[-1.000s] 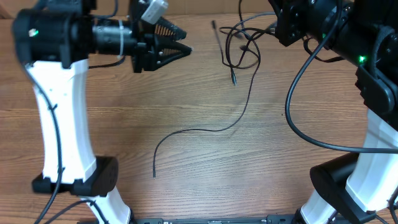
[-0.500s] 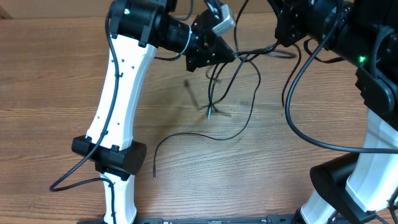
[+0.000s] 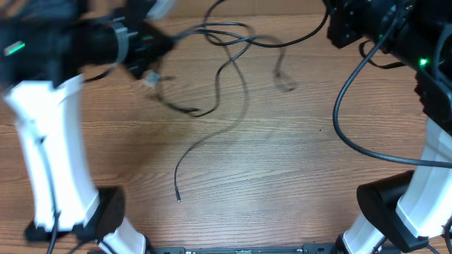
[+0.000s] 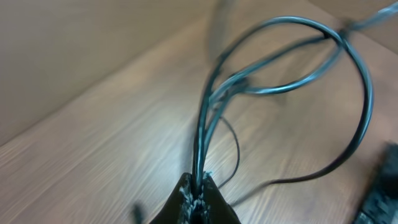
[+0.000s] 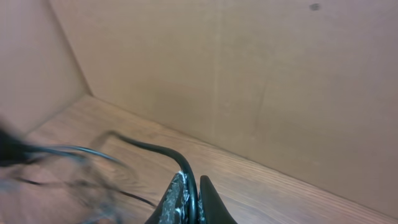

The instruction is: Untangle cables

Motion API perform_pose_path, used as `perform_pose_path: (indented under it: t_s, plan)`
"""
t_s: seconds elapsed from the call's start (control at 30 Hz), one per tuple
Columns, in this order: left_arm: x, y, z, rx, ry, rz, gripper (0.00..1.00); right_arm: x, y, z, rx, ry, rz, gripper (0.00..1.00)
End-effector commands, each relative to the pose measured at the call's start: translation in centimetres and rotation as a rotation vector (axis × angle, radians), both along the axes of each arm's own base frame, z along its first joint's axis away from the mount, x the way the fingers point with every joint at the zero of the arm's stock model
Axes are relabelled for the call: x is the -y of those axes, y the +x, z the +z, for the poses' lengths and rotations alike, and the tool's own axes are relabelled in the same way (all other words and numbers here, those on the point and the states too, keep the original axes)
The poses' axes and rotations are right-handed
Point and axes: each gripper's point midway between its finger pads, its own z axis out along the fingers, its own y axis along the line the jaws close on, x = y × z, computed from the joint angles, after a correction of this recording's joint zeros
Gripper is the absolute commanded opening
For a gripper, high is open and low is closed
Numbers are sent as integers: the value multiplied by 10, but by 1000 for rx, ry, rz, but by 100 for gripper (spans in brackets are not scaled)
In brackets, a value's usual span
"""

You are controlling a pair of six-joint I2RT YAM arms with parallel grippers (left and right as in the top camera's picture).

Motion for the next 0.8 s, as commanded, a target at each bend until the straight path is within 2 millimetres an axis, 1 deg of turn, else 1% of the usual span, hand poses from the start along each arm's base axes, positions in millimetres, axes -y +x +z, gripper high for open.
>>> perform_pose_path:
  t_s: [0.0, 0.03, 0.1, 0.13, 0.17, 0.2, 0.27, 0.3, 0.33, 0.37, 0.43, 0.47, 0.5, 0.53, 0.57, 0.63, 0.7, 0.77]
  plan:
    - [-58, -25, 28, 49, 11, 233, 4, 28, -7, 19, 58, 14, -71, 4]
    - [-69, -29, 33, 57, 3, 281, 4, 36, -5, 19, 58, 13, -93, 4]
    - [-89, -38, 41, 76, -5, 365, 4, 64, 2, 19, 59, 12, -171, 4]
    - [-95, -42, 44, 85, -6, 389, 4, 85, 7, 18, 53, 18, -231, 4]
    - [-101, -46, 48, 94, -8, 418, 4, 110, 13, 17, 43, 42, -305, 4]
    - [-104, -48, 50, 99, -10, 433, 4, 121, 14, 16, 39, 52, -331, 4]
    - [-106, -54, 54, 113, -8, 446, 4, 165, 21, 10, 18, 81, -396, 4]
    - [-105, -55, 55, 120, -6, 447, 4, 181, 23, 7, 9, 90, -420, 4]
    - [-105, -56, 56, 123, -4, 448, 4, 203, 24, 2, -4, 97, -464, 4]
    - [-105, -56, 56, 124, -3, 448, 4, 211, 25, 1, -8, 98, -484, 4]
    - [-108, -55, 55, 124, 7, 460, 4, 251, 27, -9, -26, 105, -571, 4]
    - [-109, -55, 55, 123, 13, 466, 4, 260, 28, -12, -32, 108, -590, 4]
    - [-109, -55, 55, 121, 11, 469, 4, 282, 29, -18, -38, 112, -636, 4]
    - [-110, -55, 55, 121, 10, 472, 4, 295, 28, -21, -44, 114, -663, 4]
    - [-110, -56, 55, 122, 11, 473, 4, 318, 26, -30, -59, 123, -713, 4]
    - [-115, -55, 55, 117, 21, 506, 4, 348, 21, -42, -80, 145, -759, 4]
    - [-123, -53, 56, 118, 28, 563, 4, 380, 8, -50, -84, 184, -790, 4]
    - [-124, -53, 58, 127, 27, 571, 4, 404, -7, -51, -75, 223, -826, 4]
